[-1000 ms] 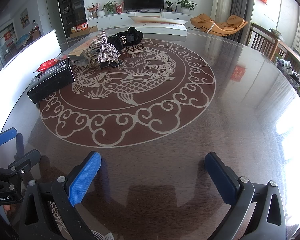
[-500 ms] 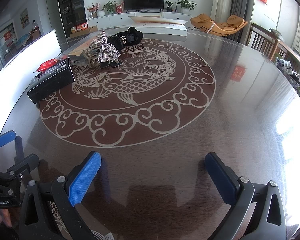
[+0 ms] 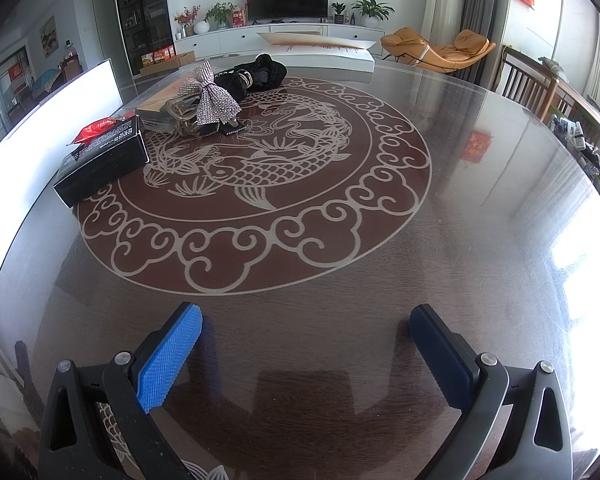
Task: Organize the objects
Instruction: 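Reach the right tool to the pile and grasp the black odor-removing bar box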
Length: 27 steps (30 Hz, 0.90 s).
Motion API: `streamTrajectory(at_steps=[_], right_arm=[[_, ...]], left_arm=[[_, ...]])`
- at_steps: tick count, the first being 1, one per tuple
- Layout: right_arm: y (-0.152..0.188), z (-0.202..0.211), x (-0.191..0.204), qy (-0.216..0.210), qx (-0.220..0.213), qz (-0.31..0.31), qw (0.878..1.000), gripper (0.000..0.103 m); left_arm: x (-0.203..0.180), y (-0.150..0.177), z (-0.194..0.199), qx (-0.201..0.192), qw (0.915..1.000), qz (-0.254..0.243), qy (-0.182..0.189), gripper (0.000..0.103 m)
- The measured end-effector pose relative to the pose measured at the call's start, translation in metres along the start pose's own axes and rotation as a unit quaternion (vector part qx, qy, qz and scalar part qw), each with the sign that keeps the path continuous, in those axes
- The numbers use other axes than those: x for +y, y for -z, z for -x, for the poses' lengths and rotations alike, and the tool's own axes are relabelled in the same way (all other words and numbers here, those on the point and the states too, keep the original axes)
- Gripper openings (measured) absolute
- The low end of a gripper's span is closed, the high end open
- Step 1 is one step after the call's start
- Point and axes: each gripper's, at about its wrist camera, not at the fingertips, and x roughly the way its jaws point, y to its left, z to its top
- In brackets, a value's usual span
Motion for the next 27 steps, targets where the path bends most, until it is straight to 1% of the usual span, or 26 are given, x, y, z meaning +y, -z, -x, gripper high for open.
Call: streamTrajectory(at_steps=[2, 3, 5, 7, 9, 11, 12, 13, 16, 19, 21, 23, 25, 26, 27], right_arm=[[-0.004, -0.002, 0.001, -0.004, 0.013, -0.001, 1.000, 0.103], [-0.008, -0.002, 0.005, -0.020, 0.020, -0.003, 1.000, 0.103], [-0.023, 0.001, 0.017, -0.068, 0.017, -0.016, 0.997, 0.103], [-0.047, -0.001, 0.039, -0.106, 0.019, -0.030, 0.994, 0.103], [-0.078, -0.012, 0.067, -0.145, 0.037, -0.049, 0.988, 0.103], [-0.108, -0.029, 0.098, -0.165, 0.056, -0.068, 0.982, 0.103], [-0.121, -0.038, 0.114, -0.161, 0.066, -0.073, 0.982, 0.103], [-0.132, -0.049, 0.129, -0.148, 0.078, -0.077, 0.983, 0.103], [-0.148, -0.082, 0.159, -0.077, 0.118, -0.091, 0.986, 0.103], [-0.147, -0.089, 0.169, -0.072, 0.108, -0.123, 0.984, 0.103], [-0.144, -0.093, 0.173, -0.067, 0.128, -0.099, 0.985, 0.103], [-0.138, -0.089, 0.178, -0.068, 0.120, -0.050, 0.989, 0.102], [-0.131, -0.081, 0.179, -0.058, 0.106, -0.006, 0.993, 0.090], [-0.127, -0.076, 0.178, -0.053, 0.098, 0.015, 0.994, 0.073], [-0.122, -0.070, 0.175, -0.049, 0.091, 0.033, 0.994, 0.061]], left_arm=[[0.007, 0.005, 0.001, 0.002, 0.9998, 0.015, 0.012, 0.103], [0.010, 0.005, 0.001, 0.005, 0.9996, 0.022, 0.016, 0.103], [0.015, 0.006, 0.001, 0.008, 0.9992, 0.033, 0.020, 0.103], [0.018, 0.006, 0.003, 0.004, 0.9989, 0.041, 0.022, 0.103], [0.019, 0.005, 0.004, 0.001, 0.9987, 0.046, 0.023, 0.103], [0.018, 0.005, 0.005, 0.001, 0.9986, 0.045, 0.026, 0.103], [0.017, 0.005, 0.006, 0.001, 0.9988, 0.042, 0.025, 0.103], [0.016, 0.006, 0.007, 0.001, 0.9990, 0.039, 0.023, 0.103], [0.014, 0.009, 0.008, 0.002, 0.9993, 0.031, 0.019, 0.103], [0.017, 0.011, 0.009, 0.004, 0.9993, 0.032, 0.017, 0.103], [0.022, 0.012, 0.009, 0.003, 0.9990, 0.040, 0.017, 0.103], [0.027, 0.012, 0.008, 0.004, 0.9985, 0.051, 0.021, 0.103], [0.030, 0.013, 0.005, 0.009, 0.9980, 0.058, 0.022, 0.103], [0.031, 0.013, 0.002, 0.014, 0.9979, 0.060, 0.021, 0.103], [0.030, 0.013, 0.001, 0.017, 0.9979, 0.059, 0.019, 0.103]])
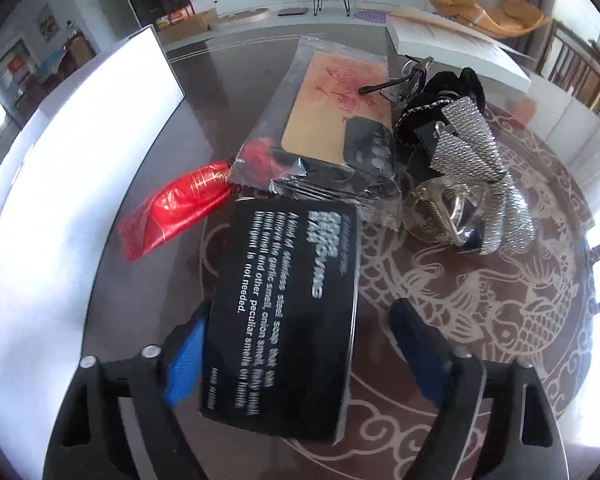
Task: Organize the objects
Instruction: 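Reach the right tool to the pile and grasp the black odor-removing bar box, then grasp the red candy packet with the left tool while the right tool holds the box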
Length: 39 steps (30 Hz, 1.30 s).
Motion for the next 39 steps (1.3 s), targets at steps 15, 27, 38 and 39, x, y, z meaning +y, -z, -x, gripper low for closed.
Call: streamTrajectory(at_steps=[15, 27, 38, 39], right_arm=[[0.131, 0.069, -0.092, -0.017, -0.052, 0.043, 0.998, 0.059], [0.156, 0.079, -0.120, -0.032, -0.056, 0.047, 0.997, 0.059], [0.158, 0.084, -0.138, -0.033, -0.027, 0.050, 0.998, 0.061], [0.154, 0.082, -0.137, -0.033, -0.022, 0.053, 0.998, 0.063]], left_arm=[[-0.016, -0.158, -0.110, 0.049, 0.9981, -0.030, -0.021, 0.103], [-0.031, -0.216, -0.211, 0.150, 0.9768, -0.149, -0.036, 0.019], [-0.041, -0.109, -0.113, 0.119, 0.9846, -0.123, -0.034, 0.065], [-0.042, -0.109, -0.112, 0.113, 0.9853, -0.123, -0.034, 0.073]])
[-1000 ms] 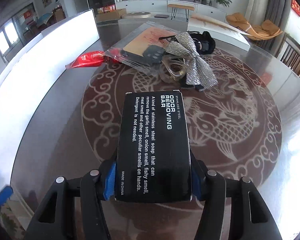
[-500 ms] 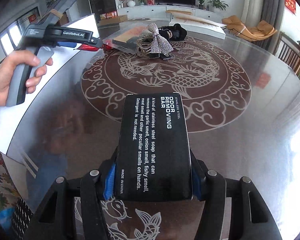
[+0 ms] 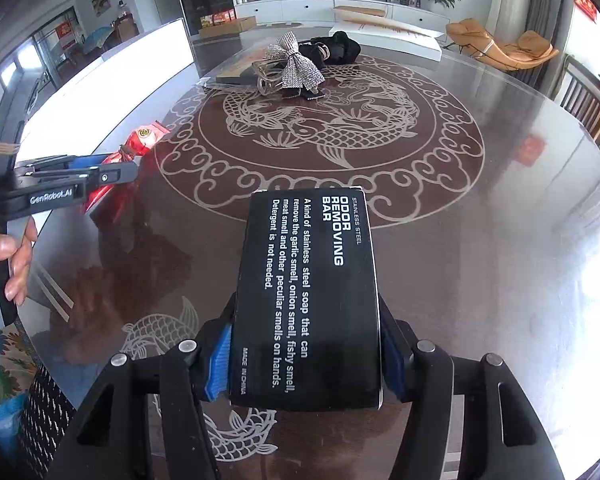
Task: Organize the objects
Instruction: 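Grasp the red candy packet with the left tool while the right tool holds the box, then carry the red packet with the left tool into the white bin while the right tool drops the box there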
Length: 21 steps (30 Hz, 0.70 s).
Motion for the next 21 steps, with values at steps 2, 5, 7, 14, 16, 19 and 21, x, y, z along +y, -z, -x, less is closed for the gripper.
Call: streamTrajectory(at_steps=[2, 5, 7, 14, 16, 19, 21], right_arm=[[-0.007, -0.003, -0.002, -0.004, 0.009, -0.003, 1.000, 0.063], [-0.012, -0.003, -0.007, -0.013, 0.012, -0.010, 1.000, 0.059], [-0.012, 0.001, -0.009, -0.010, 0.016, -0.018, 1.000, 0.059], [-0.042, 0.048, 0.015, -0.077, -0.038, -0.038, 0.996, 0.059], [-0.067, 0.062, 0.038, -0.106, -0.058, -0.030, 0.992, 0.059], [-0.108, 0.075, 0.098, -0.149, -0.081, 0.012, 0.985, 0.059], [-0.133, 0.081, 0.147, -0.176, -0.093, 0.047, 0.979, 0.059]], left_arm=[[0.000, -0.006, -0.003, 0.002, 1.0000, 0.007, 0.006, 0.072], [-0.001, -0.010, -0.010, 0.005, 0.9998, 0.001, -0.020, 0.017], [0.002, -0.008, -0.009, 0.004, 0.9999, 0.014, 0.002, 0.017], [0.024, 0.015, 0.093, -0.110, 0.9850, 0.110, 0.076, 0.017], [0.043, 0.020, 0.130, -0.143, 0.9777, 0.134, 0.075, 0.017], [0.084, 0.027, 0.169, -0.163, 0.9748, 0.149, 0.028, 0.017], [0.119, 0.031, 0.182, -0.161, 0.9735, 0.160, -0.024, 0.017]])
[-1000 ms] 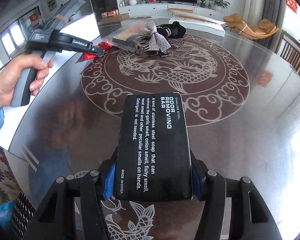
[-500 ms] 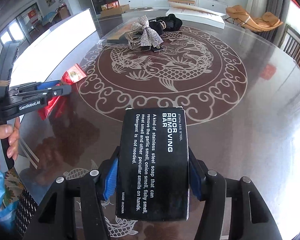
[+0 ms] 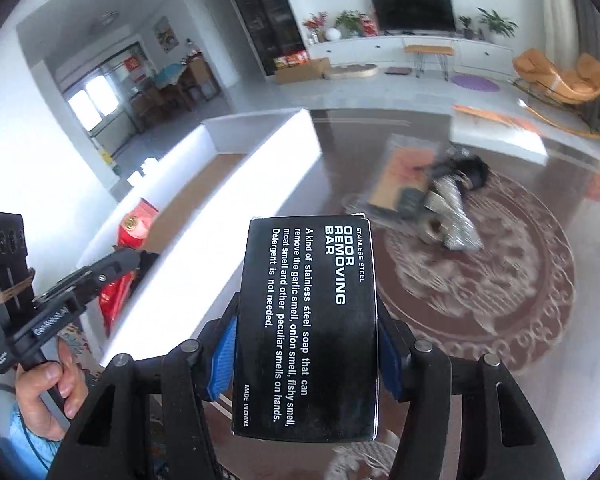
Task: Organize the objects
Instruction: 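Carry the red packet with the left tool into the white bin while the right tool drops the box there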
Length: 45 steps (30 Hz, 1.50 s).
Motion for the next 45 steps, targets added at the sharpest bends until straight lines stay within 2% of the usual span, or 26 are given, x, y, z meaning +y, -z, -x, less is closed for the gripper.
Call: streamTrajectory(at_steps=[5, 8, 11, 13, 14, 15, 17, 20, 21, 23, 25, 28, 29, 30, 33, 35, 38, 41, 45], right_arm=[[-0.046, -0.057, 0.118, -0.054, -0.001, 0.100, 0.994, 0.059], [-0.051, -0.101, 0.166, -0.057, 0.022, 0.143, 0.988, 0.059], [-0.043, -0.146, 0.190, -0.047, 0.063, 0.168, 0.983, 0.060], [-0.036, -0.165, 0.193, -0.051, 0.084, 0.164, 0.982, 0.061], [-0.034, -0.168, 0.191, -0.055, 0.087, 0.154, 0.983, 0.062], [-0.033, -0.166, 0.188, -0.059, 0.082, 0.143, 0.985, 0.066], [-0.032, -0.149, 0.177, -0.070, 0.054, 0.126, 0.988, 0.075], [-0.030, -0.108, 0.152, -0.053, -0.017, 0.127, 0.990, 0.088], [-0.026, -0.092, 0.142, -0.037, -0.044, 0.128, 0.990, 0.096], [-0.011, -0.066, 0.110, 0.003, -0.095, 0.122, 0.988, 0.103], [0.007, -0.052, 0.072, 0.053, -0.117, 0.113, 0.985, 0.103], [0.042, -0.048, 0.004, 0.150, -0.095, 0.096, 0.979, 0.103], [0.054, -0.047, -0.020, 0.185, -0.078, 0.089, 0.976, 0.103], [0.065, -0.047, -0.042, 0.215, -0.060, 0.079, 0.972, 0.103], [0.094, -0.033, -0.103, 0.264, -0.037, 0.029, 0.963, 0.103], [0.108, -0.024, -0.127, 0.281, -0.031, -0.002, 0.959, 0.103], [0.122, -0.017, -0.147, 0.290, -0.020, -0.034, 0.956, 0.103], [0.132, -0.015, -0.147, 0.287, -0.009, -0.043, 0.957, 0.103], [0.129, -0.025, -0.133, 0.285, -0.006, -0.018, 0.958, 0.103]], left_arm=[[0.096, -0.009, -0.004, 0.038, 0.9931, 0.051, -0.099, 0.017], [0.127, -0.005, -0.011, 0.064, 0.9875, 0.061, -0.130, 0.017], [0.140, 0.005, -0.015, 0.077, 0.9848, 0.068, -0.140, 0.020], [0.143, 0.014, -0.018, 0.085, 0.9823, 0.074, -0.150, 0.034], [0.144, 0.018, -0.018, 0.084, 0.9816, 0.078, -0.153, 0.052], [0.143, 0.023, -0.016, 0.077, 0.9817, 0.083, -0.153, 0.064], [0.138, 0.030, -0.006, 0.055, 0.9832, 0.087, -0.151, 0.066], [0.115, 0.035, 0.011, 0.020, 0.9849, 0.086, -0.149, 0.066], [0.104, 0.037, 0.018, 0.007, 0.9859, 0.086, -0.143, 0.067], [0.072, 0.039, 0.031, -0.020, 0.9896, 0.083, -0.116, 0.067], [0.031, 0.043, 0.039, -0.041, 0.9945, 0.064, -0.071, 0.068], [-0.036, 0.049, 0.042, -0.067, 0.9975, 0.021, 0.001, 0.086], [-0.059, 0.055, 0.040, -0.069, 0.9972, 0.006, 0.026, 0.095], [-0.081, 0.060, 0.034, -0.063, 0.9966, -0.013, 0.052, 0.099], [-0.140, 0.085, 0.004, -0.030, 0.9919, -0.081, 0.094, 0.099], [-0.166, 0.105, -0.023, -0.011, 0.9885, -0.121, 0.091, 0.099], [-0.184, 0.122, -0.066, 0.030, 0.9859, -0.150, 0.069, 0.099], [-0.182, 0.124, -0.093, 0.049, 0.9871, -0.145, 0.047, 0.099], [-0.169, 0.122, -0.119, 0.064, 0.9884, -0.133, 0.036, 0.099]])
